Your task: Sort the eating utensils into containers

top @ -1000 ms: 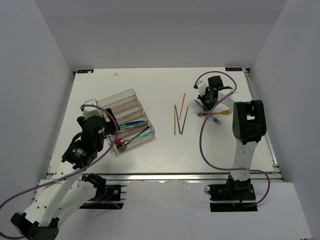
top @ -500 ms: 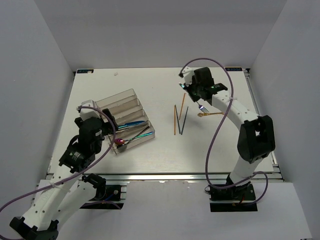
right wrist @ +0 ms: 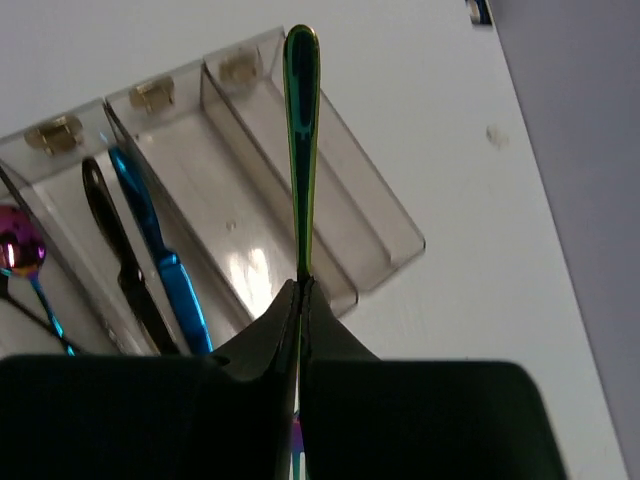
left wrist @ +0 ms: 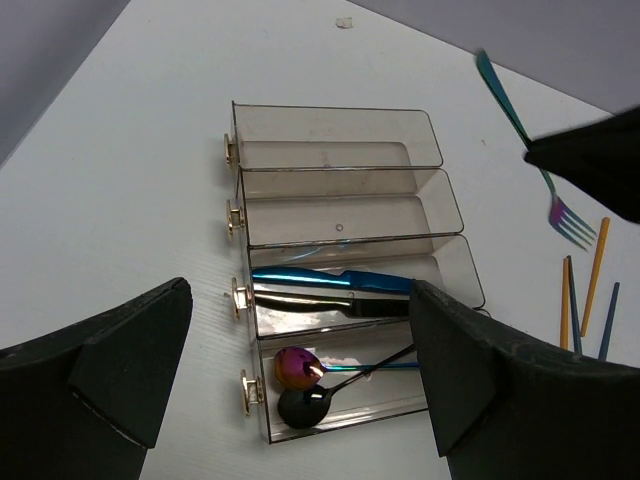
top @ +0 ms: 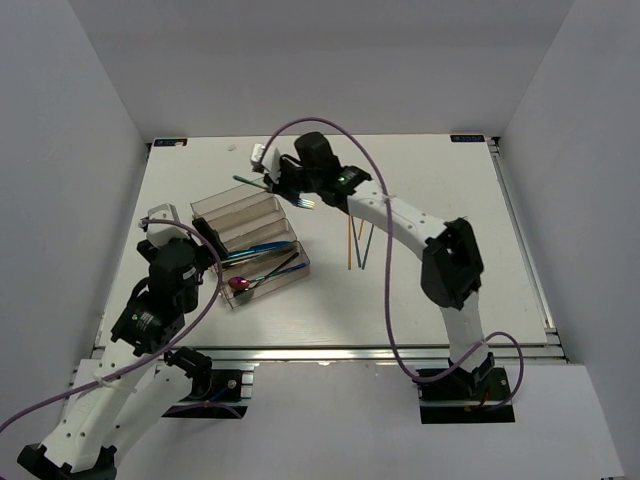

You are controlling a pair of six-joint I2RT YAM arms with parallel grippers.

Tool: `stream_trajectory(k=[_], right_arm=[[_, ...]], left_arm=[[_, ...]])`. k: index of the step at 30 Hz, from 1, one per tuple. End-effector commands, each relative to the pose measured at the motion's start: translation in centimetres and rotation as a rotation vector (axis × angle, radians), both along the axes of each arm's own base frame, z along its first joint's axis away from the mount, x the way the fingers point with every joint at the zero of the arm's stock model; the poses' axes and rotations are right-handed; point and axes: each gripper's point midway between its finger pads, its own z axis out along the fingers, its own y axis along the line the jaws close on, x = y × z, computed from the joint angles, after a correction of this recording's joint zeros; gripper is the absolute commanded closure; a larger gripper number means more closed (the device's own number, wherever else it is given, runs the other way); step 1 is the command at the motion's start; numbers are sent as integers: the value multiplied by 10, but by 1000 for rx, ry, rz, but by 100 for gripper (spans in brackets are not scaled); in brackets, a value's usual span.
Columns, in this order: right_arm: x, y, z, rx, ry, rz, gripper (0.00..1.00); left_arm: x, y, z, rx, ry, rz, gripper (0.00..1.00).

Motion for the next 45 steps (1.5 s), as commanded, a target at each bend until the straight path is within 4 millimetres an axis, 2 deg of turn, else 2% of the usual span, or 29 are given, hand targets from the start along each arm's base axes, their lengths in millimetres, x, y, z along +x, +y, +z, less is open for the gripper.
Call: stream_trajectory(k=[1, 2, 4, 5, 7, 10, 14, 16, 23, 30, 33, 36, 37, 41, 42, 43, 45], right_arm=[[1, 44, 57, 136, -165, 194, 100], [3, 54, 41, 134, -149, 231, 100], [-6, 69, 47, 185, -180, 333, 100], [-9, 76, 39, 194, -188, 368, 100], [-18, 86, 46, 254, -245, 448, 100], [-28, 96, 23, 259, -273, 543, 100], [-34, 101, 1, 256, -257, 603, 100], [-33, 103, -4, 254, -242, 609, 100], [-28, 102, -42, 192, -214, 593, 100], [-19, 101, -67, 146, -216, 567, 98], [-14, 100, -72, 133, -213, 553, 92], [-13, 99, -73, 135, -208, 537, 75], [-10, 99, -70, 138, -219, 521, 66], [-7, 98, -61, 150, -225, 494, 54], [-6, 97, -58, 151, -223, 480, 48], [-7, 97, -43, 170, -233, 475, 11], [-8, 96, -20, 218, -252, 457, 11]], left_arm=[[1, 2, -4, 12, 14, 18, 2], [1, 3, -3, 11, 13, 18, 2], [0, 3, -2, 11, 6, 17, 2], [0, 3, -2, 9, 4, 16, 2], [0, 3, -1, 7, -1, 14, 2], [0, 2, 0, 6, -1, 8, 2], [0, 0, 0, 2, -5, -2, 2], [0, 0, 0, 2, -4, -5, 2], [0, -1, 0, 1, -2, -11, 2], [-2, 0, 1, 0, -6, -9, 2], [-2, 0, 1, -2, -9, -9, 2], [-2, 0, 3, -5, -14, -11, 2], [-3, 0, 3, -6, -14, -12, 2], [-3, 1, 3, -5, -14, -9, 2], [-4, 1, 3, -5, -16, -8, 2], [-4, 1, 3, -6, -17, -8, 2], [-4, 2, 3, -6, -19, -6, 2]])
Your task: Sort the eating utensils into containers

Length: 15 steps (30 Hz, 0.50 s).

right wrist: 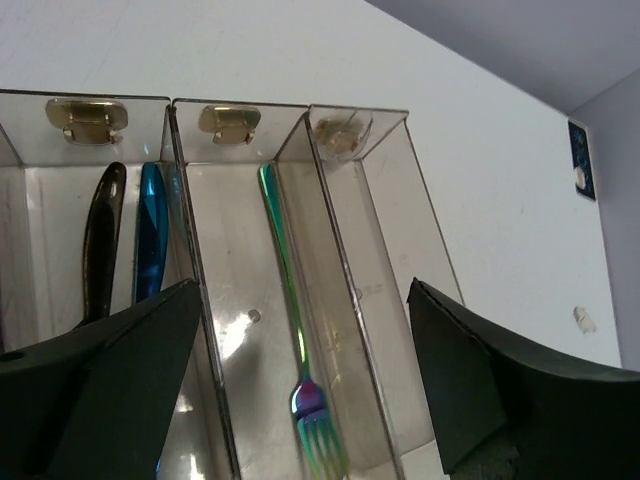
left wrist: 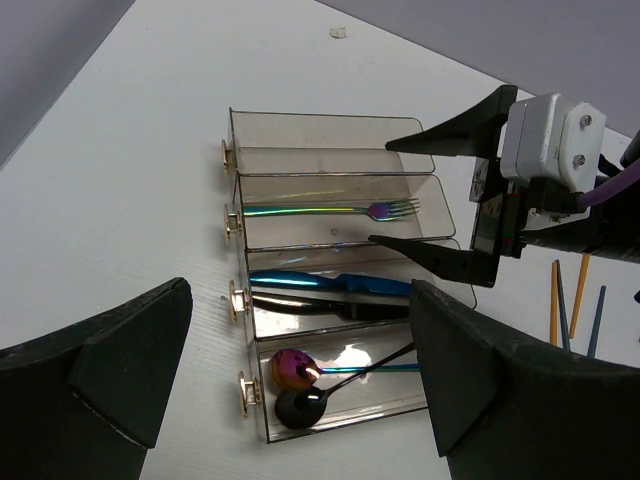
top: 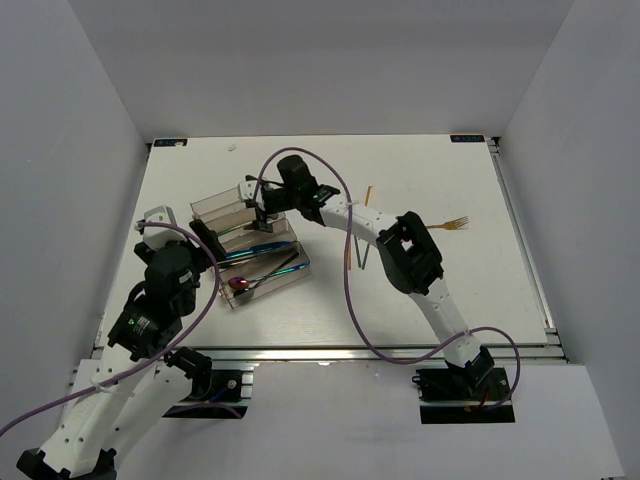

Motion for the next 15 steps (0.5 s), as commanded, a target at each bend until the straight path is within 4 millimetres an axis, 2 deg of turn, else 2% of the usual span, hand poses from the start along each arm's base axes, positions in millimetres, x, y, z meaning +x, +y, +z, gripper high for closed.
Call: stream_trajectory(k=[1, 3, 5, 6, 7, 8, 9, 10, 12, 13, 14, 15], right_arm=[[1, -6, 79, 134, -9, -80, 11], [9, -10, 116, 233, 7, -176, 11], [37, -35, 152, 344, 163, -480, 11], [49, -48, 160, 374, 217, -606, 11], [75, -84, 179, 452, 284, -873, 11], [87, -107, 179, 458, 304, -1027, 11], [94, -133, 164, 401, 317, -1180, 11], [109, -188, 173, 452, 267, -1450, 11], [111, -249, 144, 411, 242, -1721, 11], [113, -278, 144, 421, 261, -1795, 11], [110, -294, 120, 441, 366, -1869, 11], [108, -311, 109, 459, 438, -1923, 11]], left_arm=[[-1, 1, 0, 0, -7, -4, 2], [-1, 1, 1, -2, -8, -3, 2], [-1, 1, 1, -3, -9, -2, 2], [-2, 1, 1, -2, -6, -3, 2], [-2, 1, 1, -3, -7, -3, 2], [-1, 1, 1, -3, -7, -3, 2], [-2, 0, 1, -4, -10, -6, 2], [-1, 0, 1, -3, -7, -5, 2], [-1, -1, 0, -3, -4, -9, 2], [-1, -1, 0, -2, -2, -7, 2], [-1, -1, -1, 0, 2, -9, 2], [0, -1, 0, -1, -1, -9, 2]])
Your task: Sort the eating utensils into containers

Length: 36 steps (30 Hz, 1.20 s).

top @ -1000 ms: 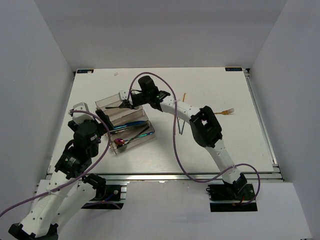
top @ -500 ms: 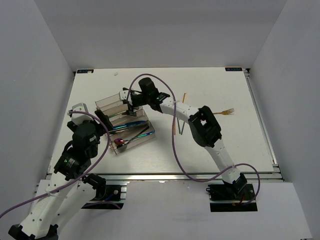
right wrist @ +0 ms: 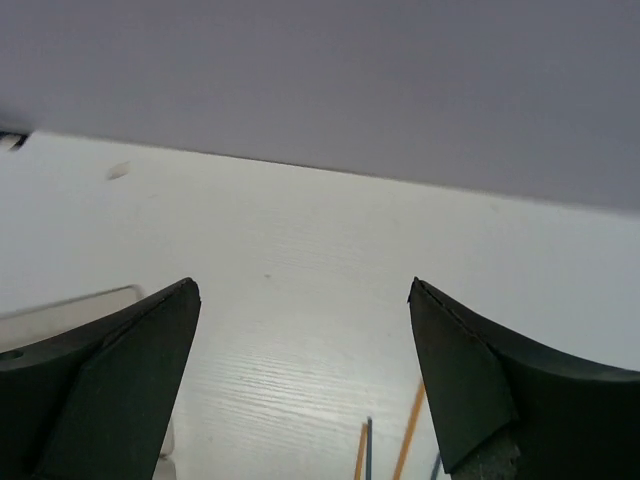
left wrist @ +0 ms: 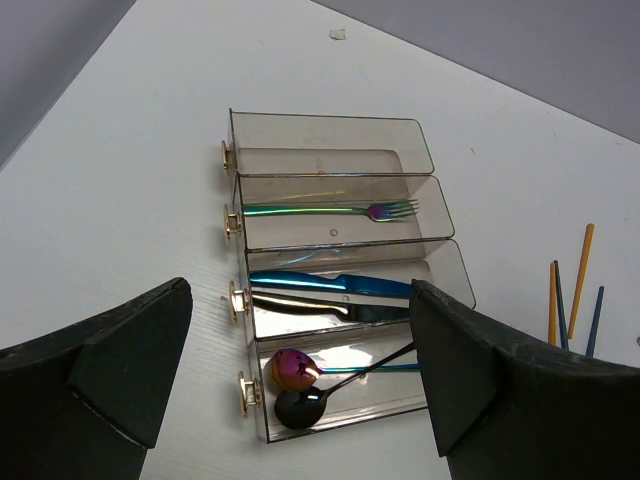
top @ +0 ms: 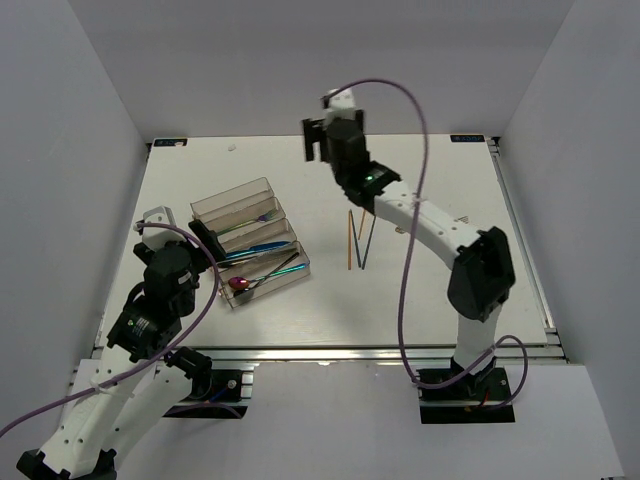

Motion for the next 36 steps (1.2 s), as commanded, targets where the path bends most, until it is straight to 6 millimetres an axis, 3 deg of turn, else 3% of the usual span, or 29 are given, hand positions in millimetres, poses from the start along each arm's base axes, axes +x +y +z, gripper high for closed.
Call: stream_trajectory(k=[1, 2, 3, 4, 7, 10, 11, 14, 15, 21, 23, 27, 36], right_arm=[[3, -146, -77, 94, 256, -574, 11], [4, -156, -79, 156, 288, -602, 11], [-1, -170, -98, 222, 341, -653, 11], [0, -195, -102, 261, 358, -699, 11], [-2, -244, -129, 323, 394, -823, 11], [-4, -272, -160, 387, 506, -924, 19], [-17, -282, -173, 356, 572, -981, 19], [-27, -306, -185, 409, 596, -1191, 22], [-39, -313, -191, 374, 620, -1252, 24], [-50, -311, -219, 471, 684, -1353, 41], [-52, -314, -224, 513, 692, -1417, 53], [-47, -318, -244, 527, 752, -1420, 46], [-48, -326, -288, 532, 857, -1427, 47]], left_arm=[[1, -1, -2, 5, 7, -4, 2], [0, 0, -2, 5, 7, -4, 2], [0, -1, -2, 4, 8, -4, 2], [1, -1, -3, 6, 11, -4, 2], [2, -2, -4, 6, 14, -8, 2], [2, -3, -6, 11, 25, -10, 2], [2, -3, -7, 11, 27, -9, 2], [3, -4, -8, 11, 32, -17, 2], [3, -6, -9, 11, 36, -22, 2], [7, -8, -14, 21, 59, -28, 2], [6, -9, -15, 20, 62, -29, 2], [5, -9, -15, 16, 59, -35, 2], [6, -12, -16, 17, 64, -46, 2]])
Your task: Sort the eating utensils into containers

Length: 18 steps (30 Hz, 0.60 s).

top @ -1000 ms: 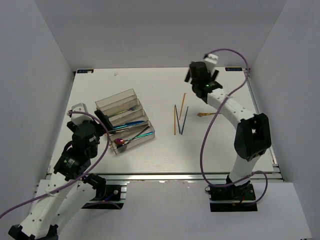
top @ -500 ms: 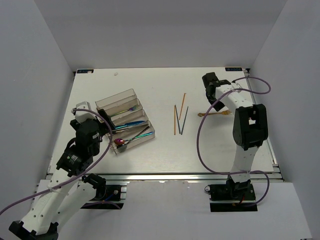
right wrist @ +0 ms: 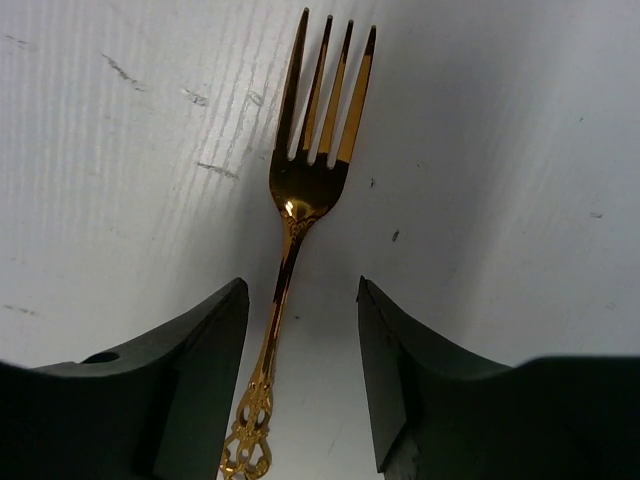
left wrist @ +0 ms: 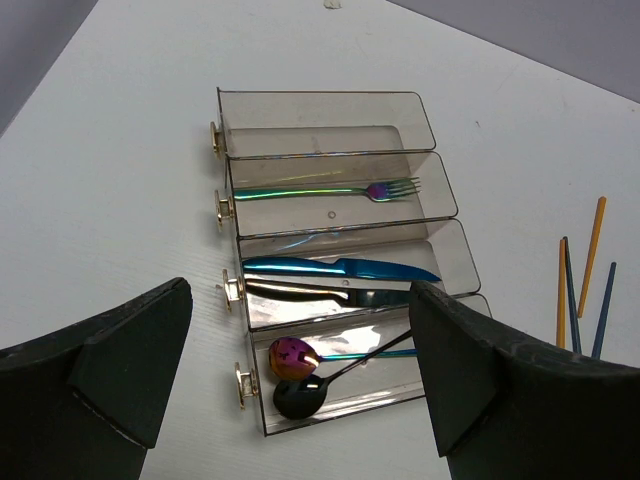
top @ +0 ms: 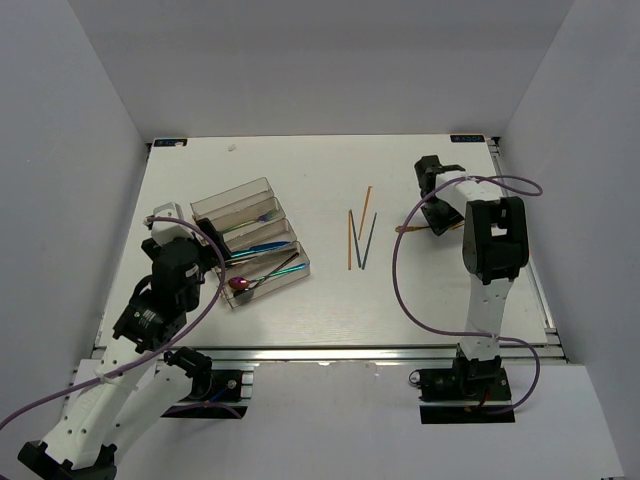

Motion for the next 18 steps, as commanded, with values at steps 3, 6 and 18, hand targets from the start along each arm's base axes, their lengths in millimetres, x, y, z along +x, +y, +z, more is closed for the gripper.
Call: stream_trajectory(k=[3, 6, 18], right_arm=[[-3, -6, -25, 57, 59, -36, 53], [-10, -6, -32, 72, 94, -44, 62], [10, 13, 14, 131, -35, 111, 100]], left_arm=[[0, -2, -4, 2, 11, -13, 2], [0, -2, -4, 2, 12, -15, 2], [-1, -2, -3, 2, 11, -13, 2]])
